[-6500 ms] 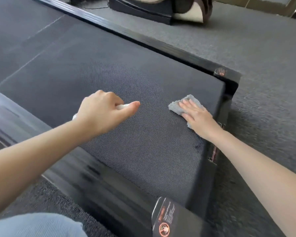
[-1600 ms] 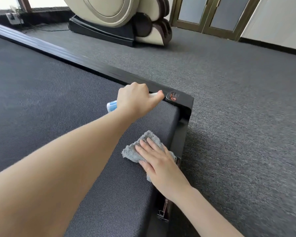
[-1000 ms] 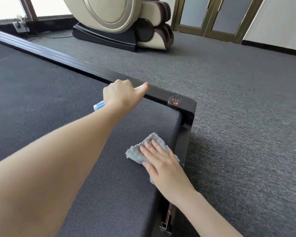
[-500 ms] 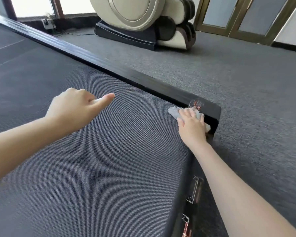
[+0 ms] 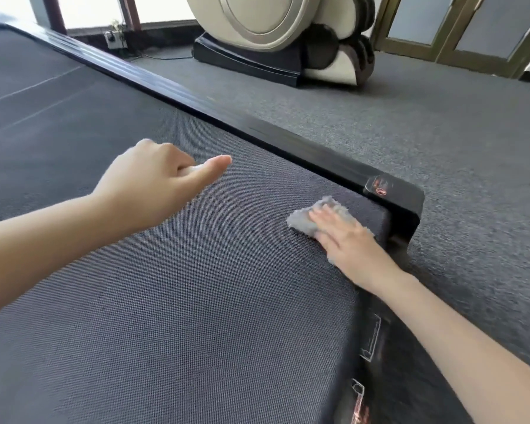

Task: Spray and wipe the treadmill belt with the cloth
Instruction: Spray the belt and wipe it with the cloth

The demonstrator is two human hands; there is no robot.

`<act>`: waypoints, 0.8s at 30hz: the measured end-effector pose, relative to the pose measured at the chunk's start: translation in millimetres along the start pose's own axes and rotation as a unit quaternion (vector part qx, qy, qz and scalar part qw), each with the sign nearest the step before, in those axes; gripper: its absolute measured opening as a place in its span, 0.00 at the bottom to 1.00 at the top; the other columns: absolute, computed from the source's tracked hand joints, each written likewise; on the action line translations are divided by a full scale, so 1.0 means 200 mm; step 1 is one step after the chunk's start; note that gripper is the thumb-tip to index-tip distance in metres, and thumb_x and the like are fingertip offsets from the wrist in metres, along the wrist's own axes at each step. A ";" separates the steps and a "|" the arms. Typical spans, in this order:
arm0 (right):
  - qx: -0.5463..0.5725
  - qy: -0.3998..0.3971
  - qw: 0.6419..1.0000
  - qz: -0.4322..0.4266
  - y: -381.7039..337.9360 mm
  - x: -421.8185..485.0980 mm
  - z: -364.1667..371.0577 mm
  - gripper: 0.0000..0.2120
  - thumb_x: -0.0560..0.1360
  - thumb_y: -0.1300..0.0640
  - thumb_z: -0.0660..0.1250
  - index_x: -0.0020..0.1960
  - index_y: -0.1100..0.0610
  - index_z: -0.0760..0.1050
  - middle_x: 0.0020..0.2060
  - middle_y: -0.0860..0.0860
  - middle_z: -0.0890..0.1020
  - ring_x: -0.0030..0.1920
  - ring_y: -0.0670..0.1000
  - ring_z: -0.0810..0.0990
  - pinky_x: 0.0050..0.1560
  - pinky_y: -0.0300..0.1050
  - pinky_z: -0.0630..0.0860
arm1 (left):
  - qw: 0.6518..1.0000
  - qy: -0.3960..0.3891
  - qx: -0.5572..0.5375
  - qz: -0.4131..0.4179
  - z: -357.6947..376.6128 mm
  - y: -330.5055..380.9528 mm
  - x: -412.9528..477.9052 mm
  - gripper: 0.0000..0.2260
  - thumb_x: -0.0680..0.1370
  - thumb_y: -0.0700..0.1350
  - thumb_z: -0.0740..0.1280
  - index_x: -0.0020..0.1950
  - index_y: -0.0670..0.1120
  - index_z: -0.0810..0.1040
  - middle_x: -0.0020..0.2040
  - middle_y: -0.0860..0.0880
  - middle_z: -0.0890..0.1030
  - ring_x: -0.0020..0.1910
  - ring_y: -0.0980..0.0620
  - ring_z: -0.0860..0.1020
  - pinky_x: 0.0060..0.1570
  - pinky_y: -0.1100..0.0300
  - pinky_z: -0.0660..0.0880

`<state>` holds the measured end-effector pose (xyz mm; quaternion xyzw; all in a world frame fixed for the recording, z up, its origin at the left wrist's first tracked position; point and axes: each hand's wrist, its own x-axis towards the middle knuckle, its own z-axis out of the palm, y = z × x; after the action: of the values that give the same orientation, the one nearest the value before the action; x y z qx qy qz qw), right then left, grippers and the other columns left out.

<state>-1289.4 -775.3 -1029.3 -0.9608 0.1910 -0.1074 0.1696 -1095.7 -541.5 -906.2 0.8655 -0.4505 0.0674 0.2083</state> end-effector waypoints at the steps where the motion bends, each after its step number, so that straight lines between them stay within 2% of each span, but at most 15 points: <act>1: -0.025 0.007 0.998 0.055 0.06 0.08 -0.02 0.22 0.82 0.50 0.52 0.76 0.48 0.57 0.76 0.46 0.57 0.77 0.45 0.49 0.76 0.52 0.46 | 1.000 0.000 0.004 -0.001 -0.01 -0.02 -0.02 0.43 0.68 0.75 0.48 0.32 0.32 0.71 0.27 0.36 0.76 0.27 0.37 0.76 0.36 0.42 0.77; 4: -0.072 0.038 0.984 0.158 0.14 0.27 -0.05 0.22 0.83 0.53 0.49 0.76 0.55 0.58 0.76 0.51 0.57 0.77 0.49 0.50 0.75 0.47 0.43 | 1.000 -0.008 0.011 -0.011 -0.03 -0.09 -0.07 0.43 0.69 0.75 0.48 0.31 0.33 0.69 0.25 0.37 0.74 0.27 0.38 0.74 0.34 0.42 0.77; 7: -0.101 0.083 0.972 0.195 0.13 0.38 0.01 0.20 0.83 0.56 0.50 0.73 0.60 0.63 0.73 0.57 0.65 0.74 0.55 0.58 0.73 0.50 0.50 | 0.999 -0.022 0.018 -0.032 -0.03 -0.16 -0.11 0.44 0.69 0.76 0.47 0.32 0.33 0.71 0.26 0.37 0.76 0.28 0.38 0.75 0.35 0.42 0.77; 10: -0.113 0.064 0.969 0.209 0.10 0.42 0.01 0.19 0.82 0.58 0.51 0.70 0.62 0.65 0.69 0.59 0.68 0.71 0.57 0.62 0.71 0.52 0.55 | 0.999 -0.026 0.014 -0.043 -0.04 -0.18 -0.13 0.43 0.69 0.75 0.48 0.32 0.33 0.71 0.26 0.37 0.76 0.28 0.38 0.76 0.37 0.42 0.78; 14: 0.009 0.017 0.993 0.119 -0.07 0.25 -0.04 0.21 0.83 0.54 0.54 0.75 0.54 0.62 0.76 0.51 0.60 0.76 0.50 0.56 0.73 0.45 0.51 | 0.999 -0.028 0.011 -0.036 -0.06 -0.14 -0.14 0.42 0.70 0.75 0.48 0.31 0.34 0.71 0.24 0.39 0.75 0.27 0.38 0.76 0.37 0.42 0.78; 16: 0.070 -0.004 0.997 0.014 -0.21 0.03 0.00 0.20 0.82 0.53 0.56 0.74 0.51 0.63 0.75 0.46 0.60 0.74 0.41 0.51 0.74 0.41 0.45 | 0.999 -0.029 0.010 -0.027 -0.08 -0.11 -0.14 0.43 0.69 0.76 0.47 0.31 0.34 0.71 0.24 0.39 0.75 0.27 0.39 0.76 0.37 0.41 0.78; 19: 0.094 -0.043 0.984 -0.146 -0.41 -0.34 0.07 0.21 0.80 0.49 0.54 0.72 0.52 0.67 0.73 0.44 0.65 0.74 0.38 0.54 0.75 0.41 0.46 | 0.999 -0.030 0.004 -0.015 -0.13 -0.07 -0.13 0.43 0.69 0.76 0.47 0.31 0.34 0.72 0.24 0.39 0.76 0.26 0.39 0.76 0.37 0.42 0.78; 21: 0.107 -0.060 0.977 -0.177 -0.45 -0.49 0.08 0.21 0.80 0.49 0.55 0.71 0.51 0.69 0.72 0.43 0.66 0.74 0.38 0.57 0.74 0.40 0.47 | 1.000 -0.029 0.007 -0.006 -0.15 -0.06 -0.14 0.44 0.68 0.77 0.47 0.31 0.34 0.72 0.25 0.39 0.77 0.27 0.40 0.76 0.37 0.41 0.78; 24: 0.124 -0.064 0.974 -0.179 -0.44 -0.53 0.04 0.21 0.79 0.49 0.55 0.70 0.51 0.70 0.71 0.42 0.67 0.74 0.37 0.57 0.74 0.40 0.48 | 1.000 -0.025 0.011 0.003 -0.18 -0.05 -0.16 0.44 0.69 0.77 0.47 0.31 0.35 0.73 0.26 0.39 0.77 0.27 0.39 0.77 0.38 0.41 0.78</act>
<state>-1354.0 -653.9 -1020.1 -0.9557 -0.0099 -0.0967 0.2778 -1103.5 -498.2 -886.8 0.8677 -0.4579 0.0510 0.1869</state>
